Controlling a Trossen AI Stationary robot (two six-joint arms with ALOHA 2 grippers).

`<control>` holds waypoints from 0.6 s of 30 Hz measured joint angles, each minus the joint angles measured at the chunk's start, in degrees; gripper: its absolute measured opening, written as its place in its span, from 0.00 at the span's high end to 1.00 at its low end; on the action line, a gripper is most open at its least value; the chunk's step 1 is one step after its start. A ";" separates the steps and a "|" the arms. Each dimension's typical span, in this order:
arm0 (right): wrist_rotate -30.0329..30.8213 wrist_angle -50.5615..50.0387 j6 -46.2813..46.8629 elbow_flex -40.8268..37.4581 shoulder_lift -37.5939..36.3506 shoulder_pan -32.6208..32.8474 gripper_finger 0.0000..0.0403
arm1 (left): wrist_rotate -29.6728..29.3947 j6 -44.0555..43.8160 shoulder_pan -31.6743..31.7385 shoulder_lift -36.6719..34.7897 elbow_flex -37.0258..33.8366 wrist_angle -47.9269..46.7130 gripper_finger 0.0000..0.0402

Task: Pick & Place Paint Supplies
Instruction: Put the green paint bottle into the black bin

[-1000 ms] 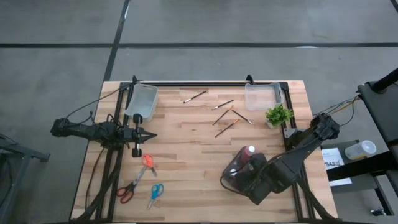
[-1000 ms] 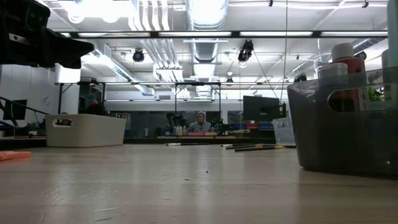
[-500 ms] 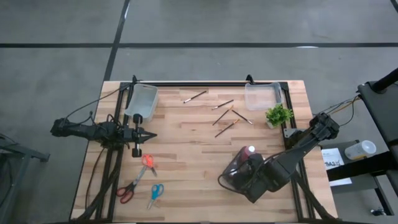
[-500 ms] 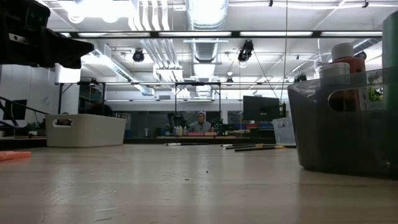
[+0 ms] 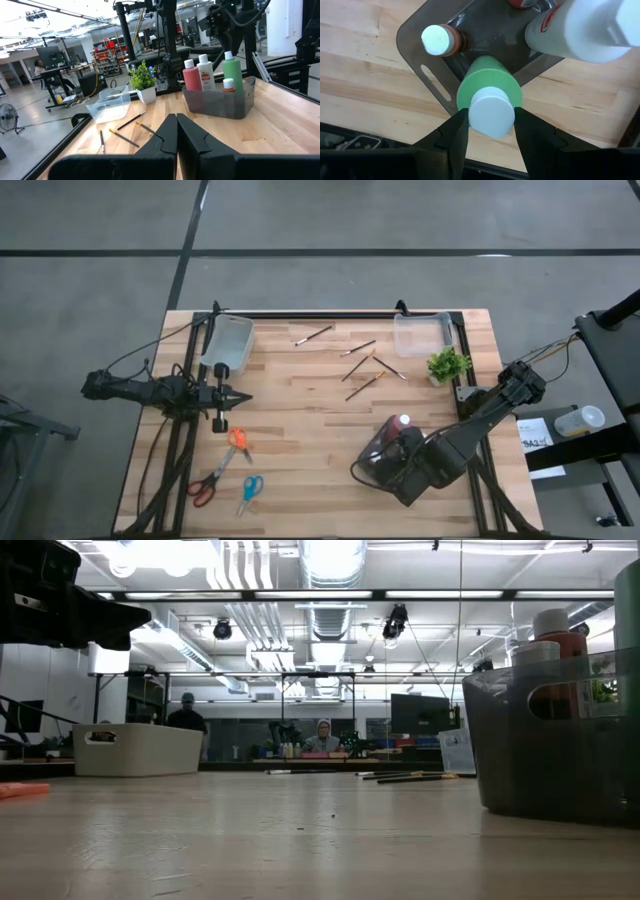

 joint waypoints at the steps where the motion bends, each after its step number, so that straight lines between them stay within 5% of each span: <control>1: -0.02 0.02 -0.24 0.00 0.00 0.00 0.62 | 0.01 0.00 0.00 0.00 0.00 0.00 1.00; 18: 0.07 0.00 0.47 0.00 0.00 0.00 0.62 | 0.01 0.00 0.00 0.02 0.00 0.00 1.00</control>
